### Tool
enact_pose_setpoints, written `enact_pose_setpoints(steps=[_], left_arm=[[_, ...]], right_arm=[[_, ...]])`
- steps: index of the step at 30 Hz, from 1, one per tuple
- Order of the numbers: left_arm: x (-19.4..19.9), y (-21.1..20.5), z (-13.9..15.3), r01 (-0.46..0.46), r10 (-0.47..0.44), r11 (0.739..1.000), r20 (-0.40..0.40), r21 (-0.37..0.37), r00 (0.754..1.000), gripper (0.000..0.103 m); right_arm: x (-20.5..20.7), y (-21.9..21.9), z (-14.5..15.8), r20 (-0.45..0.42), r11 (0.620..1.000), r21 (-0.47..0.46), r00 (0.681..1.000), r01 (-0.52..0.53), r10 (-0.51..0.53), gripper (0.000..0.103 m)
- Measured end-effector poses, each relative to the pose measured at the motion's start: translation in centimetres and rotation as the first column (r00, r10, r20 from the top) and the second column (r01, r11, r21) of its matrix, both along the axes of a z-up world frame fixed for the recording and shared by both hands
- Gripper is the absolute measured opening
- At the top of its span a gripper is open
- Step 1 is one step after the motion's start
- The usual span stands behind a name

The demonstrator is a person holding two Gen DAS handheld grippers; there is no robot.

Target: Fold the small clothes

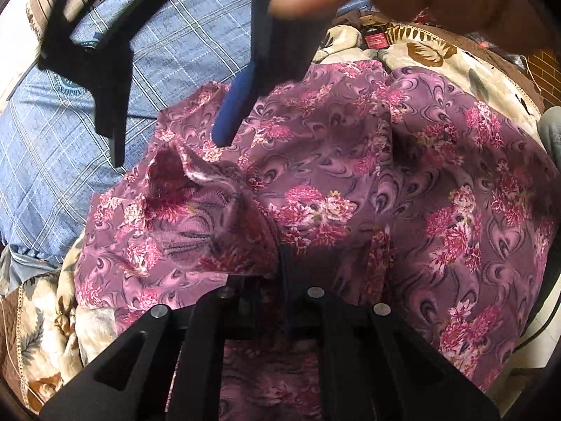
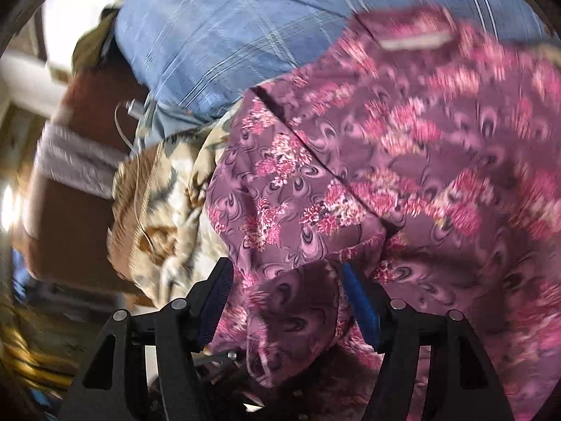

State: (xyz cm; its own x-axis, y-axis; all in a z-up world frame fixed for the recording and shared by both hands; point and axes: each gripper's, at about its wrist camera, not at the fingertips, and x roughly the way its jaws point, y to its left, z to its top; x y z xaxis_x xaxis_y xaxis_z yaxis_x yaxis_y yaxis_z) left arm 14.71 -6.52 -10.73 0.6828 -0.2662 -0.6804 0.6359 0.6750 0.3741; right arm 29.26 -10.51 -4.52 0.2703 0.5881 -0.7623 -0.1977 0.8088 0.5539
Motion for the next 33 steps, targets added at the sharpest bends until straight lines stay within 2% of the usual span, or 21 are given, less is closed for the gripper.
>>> enact_pose_setpoints(steps=[2,4,5,6,7,10,13,15,17,20,23,25,27,29,30,31,32,33], left_arm=[[-0.2,-0.2,0.0,0.002,-0.002,1.0,0.006,0.007,1.0,0.008],[-0.2,-0.4,0.0,0.008,-0.008,1.0,0.013,0.016,1.0,0.008],[0.0,-0.4,-0.1,0.008,-0.008,1.0,0.015,0.022,1.0,0.008],[0.5,-0.1,-0.2,0.007,-0.007,1.0,0.018,0.03,1.0,0.008],[0.4,-0.2,-0.1,0.006,-0.007,0.999,0.023,0.036,1.0,0.008],[-0.1,0.0,0.8,0.002,-0.003,0.999,0.042,0.032,0.999,0.008],[-1.5,0.4,3.8,0.009,-0.007,1.0,0.107,-0.017,0.994,0.008],[-3.2,0.2,6.1,0.052,-0.043,0.997,0.147,-0.058,0.988,0.008],[-5.2,-1.0,7.1,0.13,-0.116,0.988,0.162,-0.079,0.98,0.008],[-6.0,-3.2,5.1,0.205,-0.2,0.977,0.103,-0.049,0.974,0.009],[-5.2,-4.9,2.0,0.223,-0.223,0.975,-0.027,-0.014,0.974,0.013],[-5.1,-5.0,0.9,0.243,-0.241,0.97,-0.087,0.007,0.967,0.013],[-6.0,-4.2,1.6,0.295,-0.296,0.955,-0.087,-0.03,0.951,0.021],[-7.0,-2.9,3.4,0.373,-0.386,0.919,-0.103,-0.127,0.917,0.039],[-7.2,-2.2,4.4,0.385,-0.406,0.906,-0.097,-0.177,0.909,0.045],[-6.9,-1.3,5.4,0.374,-0.404,0.898,-0.098,-0.231,0.909,0.056],[-6.1,-0.7,6.0,0.354,-0.392,0.897,-0.108,-0.265,0.914,0.061],[-4.9,0.1,6.6,0.313,-0.36,0.902,-0.12,-0.297,0.925,0.061]], right_arm=[[-0.6,0.2,0.0,0.002,0.999,-0.037,1.0,-0.024,0.024,0.067],[-0.5,0.3,-1.5,-0.054,0.996,-0.089,0.998,-0.027,0.022,0.062],[-0.2,0.2,-2.1,-0.073,0.995,-0.093,0.997,-0.022,0.015,0.046],[0.0,-0.1,-2.9,-0.104,0.996,-0.084,0.995,-0.018,0.009,0.016],[0.1,-0.7,-3.3,-0.122,0.998,-0.059,0.992,-0.002,-0.005,0.002],[-1.0,-2.6,-1.9,-0.078,0.999,0.004,0.996,0.047,-0.047,0.003],[-3.3,-4.5,0.7,-0.01,0.993,0.092,0.997,0.079,-0.078,0.003],[-6.2,-6.6,2.6,0.056,0.984,0.138,0.991,0.113,-0.121,0.003],[-8.3,-8.2,3.3,0.096,0.974,0.172,0.982,0.144,-0.162,0.003],[-11.7,-11.4,1.9,0.109,0.96,0.186,0.966,0.212,-0.234,0.003],[-12.7,-13.4,-2.6,0.045,0.954,0.13,0.96,0.268,-0.276,0.003],[-12.8,-14.3,-4.6,0.011,0.944,0.142,0.953,0.297,-0.302,0.003],[-13.5,-14.9,-4.9,0.019,0.931,0.178,0.945,0.319,-0.327,0.003],[-14.8,-15.2,-3.5,0.089,0.931,0.202,0.941,0.303,-0.326,0.003],[-15.4,-15.4,-3.0,0.11,0.932,0.206,0.939,0.298,-0.324,0.003],[-16.1,-15.5,-2.7,0.137,0.935,0.2,0.937,0.292,-0.322,0.003],[-16.6,-15.5,-2.6,0.155,0.941,0.179,0.937,0.286,-0.314,0.004],[-17.2,-15.4,-3.0,0.172,0.952,0.125,0.939,0.278,-0.297,0.009]])
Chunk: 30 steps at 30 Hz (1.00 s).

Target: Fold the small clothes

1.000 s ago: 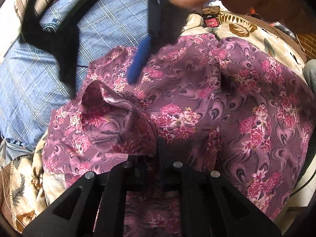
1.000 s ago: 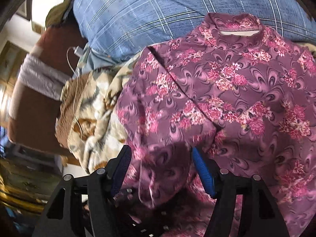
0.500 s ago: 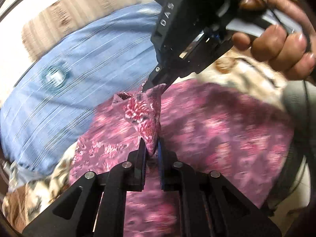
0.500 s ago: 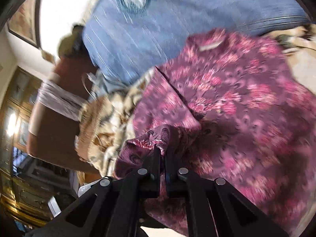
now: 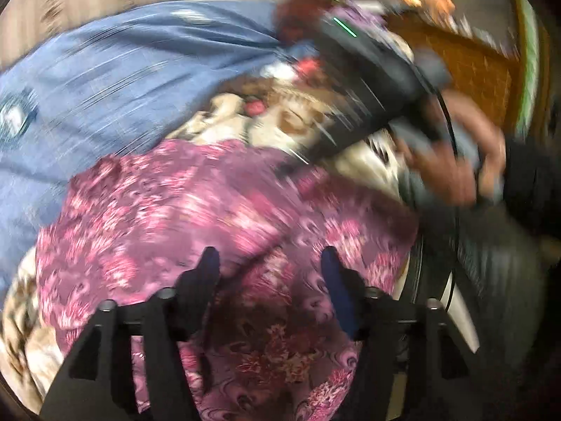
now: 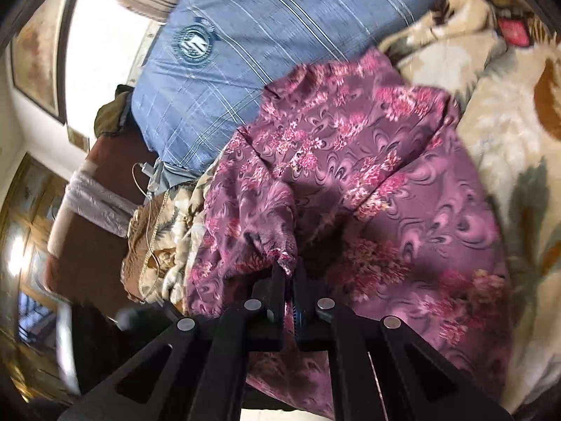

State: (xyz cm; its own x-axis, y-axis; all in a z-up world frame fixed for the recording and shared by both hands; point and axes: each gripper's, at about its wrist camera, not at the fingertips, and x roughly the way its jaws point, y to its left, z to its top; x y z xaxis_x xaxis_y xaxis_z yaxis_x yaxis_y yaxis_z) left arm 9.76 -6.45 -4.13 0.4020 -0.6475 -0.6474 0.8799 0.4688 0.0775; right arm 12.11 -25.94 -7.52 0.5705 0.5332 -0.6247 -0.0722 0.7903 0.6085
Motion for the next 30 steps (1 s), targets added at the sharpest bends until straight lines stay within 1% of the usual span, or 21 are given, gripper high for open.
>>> enact_pose_setpoints(steps=[1,2,3,4,6,7,8,9,10,11,14,19,20,21,22,23,24,26,27,28,30], left_arm=[[1.4,0.4,0.5,-0.072,0.072,0.997,-0.026,-0.017,0.997,0.061],[3.4,1.3,0.7,-0.167,0.164,0.986,-0.07,-0.03,0.984,0.061],[5.3,2.3,0.7,-0.248,0.24,0.967,-0.129,-0.049,0.962,0.061],[7.5,4.0,0.5,-0.344,0.321,0.936,-0.216,-0.077,0.922,0.061],[10.1,6.9,-0.3,-0.483,0.435,0.871,-0.312,-0.093,0.844,0.061],[11.6,8.8,-1.0,-0.567,0.494,0.817,-0.377,-0.108,0.784,0.061],[12.5,10.2,-1.8,-0.617,0.522,0.779,-0.431,-0.11,0.736,0.061],[12.7,11.2,-2.4,-0.649,0.536,0.753,-0.47,-0.11,0.701,0.061],[13.4,12.5,-3.3,-0.69,0.546,0.714,-0.525,-0.115,0.653,0.061],[14.5,13.8,-4.3,-0.732,0.545,0.67,-0.59,-0.121,0.596,0.061],[15.5,16.3,-6.5,-0.796,0.512,0.592,-0.704,-0.127,0.493,0.061],[16.6,18.6,-8.3,-0.86,0.432,0.492,-0.82,-0.134,0.375,0.061],[16.9,19.0,-8.8,-0.876,0.422,0.468,-0.84,-0.12,0.34,0.061],[17.4,19.1,-9.1,-0.886,0.418,0.452,-0.853,-0.104,0.313,0.061],[17.9,19.2,-9.5,-0.895,0.42,0.437,-0.859,-0.091,0.292,0.06],[18.4,19.2,-9.6,-0.903,0.424,0.422,-0.861,-0.086,0.28,0.058],[18.7,19.2,-9.4,-0.907,0.43,0.411,-0.858,-0.09,0.28,0.055],[18.8,19.3,-8.8,-0.913,0.444,0.392,-0.847,-0.112,0.294,0.021],[18.8,19.6,-8.6,-0.919,0.453,0.375,-0.842,-0.118,0.293,0.015],[18.4,20.0,-8.2,-0.927,0.464,0.349,-0.835,-0.135,0.296,0.002],[17.9,20.4,-7.3,-0.928,0.488,0.325,-0.808,-0.182,0.329,0.002]], right_arm=[[-0.3,0.0,-0.5,-0.015,0.999,-0.039,1.0,0.002,-0.003,0.009],[-0.5,-0.2,-2.0,-0.066,0.995,-0.094,0.997,0.022,-0.029,0.013],[-0.8,-0.6,-3.1,-0.101,0.992,-0.117,0.994,0.04,-0.052,0.017],[-1.3,-1.0,-3.9,-0.118,0.991,-0.117,0.99,0.058,-0.072,0.017],[-2.6,-1.8,-4.4,-0.109,0.994,-0.057,0.989,0.094,-0.099,0.02],[-3.1,-2.1,-4.1,-0.089,0.994,-0.011,0.99,0.105,-0.105,0.024],[-3.3,-2.1,-3.7,-0.076,0.994,0.01,0.991,0.108,-0.107,0.038],[-3.2,-1.9,-3.4,-0.068,0.994,0.012,0.992,0.107,-0.106,0.052],[-2.8,-1.6,-2.8,-0.061,0.995,0.0,0.993,0.103,-0.103,0.055],[-2.5,-1.4,-2.6,-0.059,0.995,-0.006,0.993,0.099,-0.099,0.055],[-0.6,-0.5,-2.1,-0.068,0.992,-0.034,0.99,0.119,-0.121,0.056],[2.4,-0.1,-3.2,-0.093,0.988,-0.042,0.984,0.146,-0.149,0.053],[2.5,0.0,-3.4,-0.101,0.987,-0.055,0.983,0.15,-0.155,0.052],[3.0,0.2,-3.8,-0.124,0.984,-0.081,0.978,0.158,-0.168,0.043],[3.1,0.3,-4.0,-0.131,0.984,-0.089,0.977,0.154,-0.165,0.035],[3.1,0.4,-4.0,-0.13,0.986,-0.086,0.979,0.143,-0.154,0.019],[3.1,0.5,-3.9,-0.126,0.987,-0.086,0.981,0.137,-0.148,0.011],[2.2,0.6,-2.9,-0.108,0.985,-0.105,0.983,0.139,-0.151,0.01],[1.8,0.5,-2.4,-0.099,0.985,-0.103,0.984,0.141,-0.151,0.009],[1.2,0.5,-1.7,-0.084,0.984,-0.106,0.985,0.141,-0.151,0.009],[0.2,0.5,-0.4,-0.054,0.98,-0.138,0.987,0.143,-0.152,0.008]])
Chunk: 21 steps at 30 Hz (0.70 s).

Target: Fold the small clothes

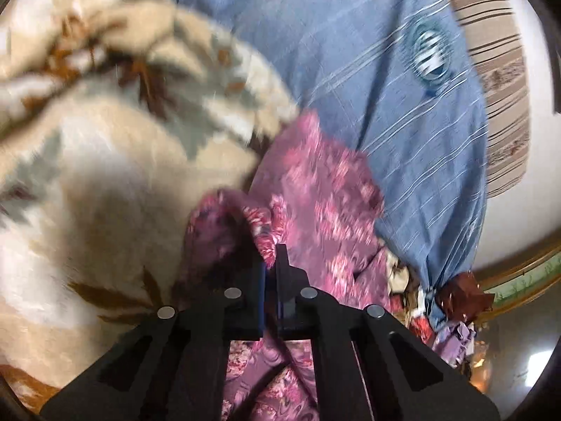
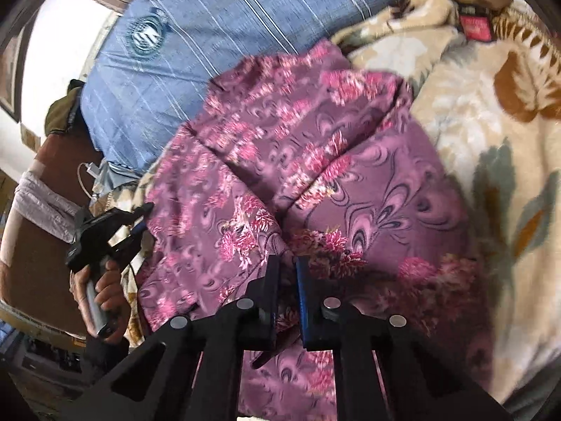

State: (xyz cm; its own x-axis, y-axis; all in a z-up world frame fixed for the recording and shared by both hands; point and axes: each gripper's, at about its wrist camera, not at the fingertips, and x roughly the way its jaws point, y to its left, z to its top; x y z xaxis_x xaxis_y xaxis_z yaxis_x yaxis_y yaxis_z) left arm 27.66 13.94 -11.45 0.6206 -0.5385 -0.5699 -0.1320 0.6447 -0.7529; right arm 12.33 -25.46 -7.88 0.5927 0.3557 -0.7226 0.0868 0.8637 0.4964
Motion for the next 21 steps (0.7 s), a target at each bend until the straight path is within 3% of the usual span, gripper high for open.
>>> enact_pose_setpoints(steps=[3,7,8,10,13,16,18,21], left_arm=[[-0.2,-0.5,0.7,-0.006,0.005,0.999,0.013,0.053,1.0,0.002],[1.3,-1.3,-2.7,0.045,-0.027,0.992,-0.153,0.115,0.988,0.003],[1.3,-1.4,-3.0,0.054,-0.034,0.991,-0.159,0.12,0.987,0.004],[1.0,-1.1,-2.2,0.04,-0.021,0.99,-0.142,0.135,0.99,0.008],[-0.3,-0.8,-0.2,0.014,0.006,0.967,-0.079,0.253,0.997,0.026],[-2.3,-1.7,2.3,0.025,-0.021,0.919,-0.015,0.393,1.0,0.03],[-4.1,-2.0,4.1,0.024,-0.043,0.901,0.034,0.433,0.999,0.044],[-7.2,-3.0,6.4,0.026,-0.08,0.88,0.094,0.474,0.992,0.056]], right_arm=[[-0.6,-0.1,0.4,0.008,1.0,-0.03,1.0,0.003,-0.003,0.008],[1.0,0.0,-3.3,-0.069,0.994,-0.105,0.997,0.014,-0.021,0.008],[1.1,0.0,-4.2,-0.089,0.996,-0.088,0.996,0.009,-0.017,0.008],[0.7,-0.1,-4.0,-0.068,0.999,-0.043,0.997,0.021,-0.024,0.014],[-0.4,-0.4,-2.4,-0.019,0.999,-0.042,1.0,0.018,-0.019,0.018],[-1.7,-0.7,-0.6,0.03,0.999,-0.042,1.0,-0.001,0.003,0.034],[-2.7,-1.0,0.8,0.079,0.999,-0.052,0.997,-0.012,0.016,0.049],[-3.7,-1.5,2.7,0.138,0.998,-0.042,0.989,-0.039,0.044,0.058]])
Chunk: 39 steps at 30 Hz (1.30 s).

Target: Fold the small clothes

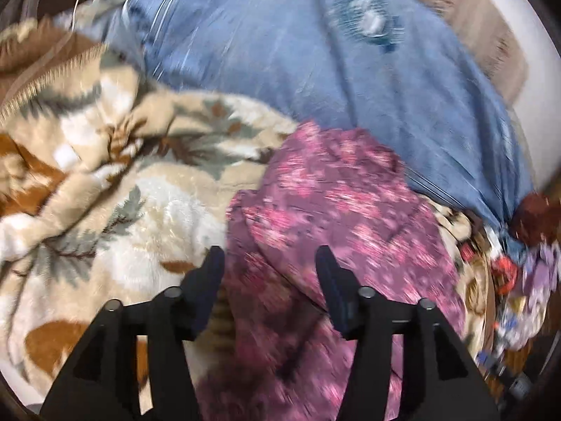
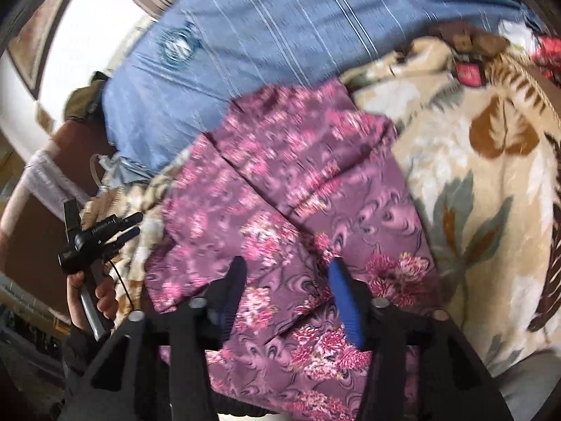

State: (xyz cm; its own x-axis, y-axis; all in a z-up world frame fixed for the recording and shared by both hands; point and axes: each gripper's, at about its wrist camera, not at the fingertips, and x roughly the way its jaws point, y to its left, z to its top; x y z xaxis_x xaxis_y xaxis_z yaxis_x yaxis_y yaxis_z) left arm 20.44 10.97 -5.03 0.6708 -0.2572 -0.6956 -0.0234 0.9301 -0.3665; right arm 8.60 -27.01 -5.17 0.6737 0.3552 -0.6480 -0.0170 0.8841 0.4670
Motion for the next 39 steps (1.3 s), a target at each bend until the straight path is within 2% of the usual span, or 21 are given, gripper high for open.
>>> enact_pose_setpoints(steps=[1,2,4,6,9,15,19,22,25,30,34,39], left_arm=[[-0.9,-0.7,0.9,0.013,-0.014,0.999,0.018,0.043,1.0,0.06],[-2.1,-1.7,2.1,0.014,-0.019,0.993,0.042,0.119,0.999,0.064],[-3.8,-3.1,4.0,-0.02,0.0,0.973,0.083,0.231,0.997,0.069],[-5.4,-4.1,5.8,-0.05,0.017,0.959,0.12,0.279,0.993,0.073],[-7.1,-5.0,8.0,-0.088,0.043,0.952,0.156,0.295,0.987,0.076],[-8.5,-6.3,11.2,-0.092,0.033,0.948,0.193,0.304,0.981,0.076],[-8.5,-6.4,13.0,-0.133,0.056,0.943,0.246,0.307,0.968,0.076],[-7.1,-5.7,13.9,-0.097,0.041,0.964,0.225,0.247,0.973,0.076],[-4.9,-5.0,14.7,-0.103,0.05,0.967,0.22,0.233,0.974,0.076],[-0.1,-4.7,15.0,-0.024,-0.009,0.979,0.161,0.204,0.987,0.076],[4.8,-4.9,13.4,0.009,-0.034,0.979,0.12,0.202,0.992,0.076],[12.3,-6.0,8.9,0.044,-0.049,0.969,0.016,0.243,0.999,0.076]], right_arm=[[-0.1,-0.3,0.6,0.017,1.0,0.008,1.0,-0.003,0.003,0.059],[-0.2,-0.6,1.4,0.038,1.0,0.021,0.999,-0.005,0.004,0.059],[-0.3,-1.1,2.7,0.071,1.0,0.03,0.997,-0.008,0.006,0.059],[-0.1,-1.2,4.4,0.108,1.0,0.018,0.994,0.0,-0.002,0.06],[0.4,-1.3,6.5,0.148,1.0,0.002,0.989,-0.001,0.001,0.062],[1.6,-0.6,10.4,0.142,0.998,-0.069,0.99,-0.004,0.013,0.065],[2.1,-0.5,13.1,0.154,0.993,-0.119,0.988,-0.005,0.023,0.067],[2.7,-0.6,14.7,0.179,0.99,-0.141,0.984,-0.003,0.028,0.069],[4.2,-1.0,16.1,0.197,0.986,-0.165,0.98,-0.005,0.038,0.07],[8.1,-1.9,16.6,0.164,0.986,-0.163,0.984,-0.045,0.072,0.07],[12.3,-2.6,15.3,0.122,0.982,-0.167,0.987,-0.086,0.108,0.07],[18.4,-3.8,11.8,0.046,0.983,-0.149,0.992,-0.111,0.119,0.07]])
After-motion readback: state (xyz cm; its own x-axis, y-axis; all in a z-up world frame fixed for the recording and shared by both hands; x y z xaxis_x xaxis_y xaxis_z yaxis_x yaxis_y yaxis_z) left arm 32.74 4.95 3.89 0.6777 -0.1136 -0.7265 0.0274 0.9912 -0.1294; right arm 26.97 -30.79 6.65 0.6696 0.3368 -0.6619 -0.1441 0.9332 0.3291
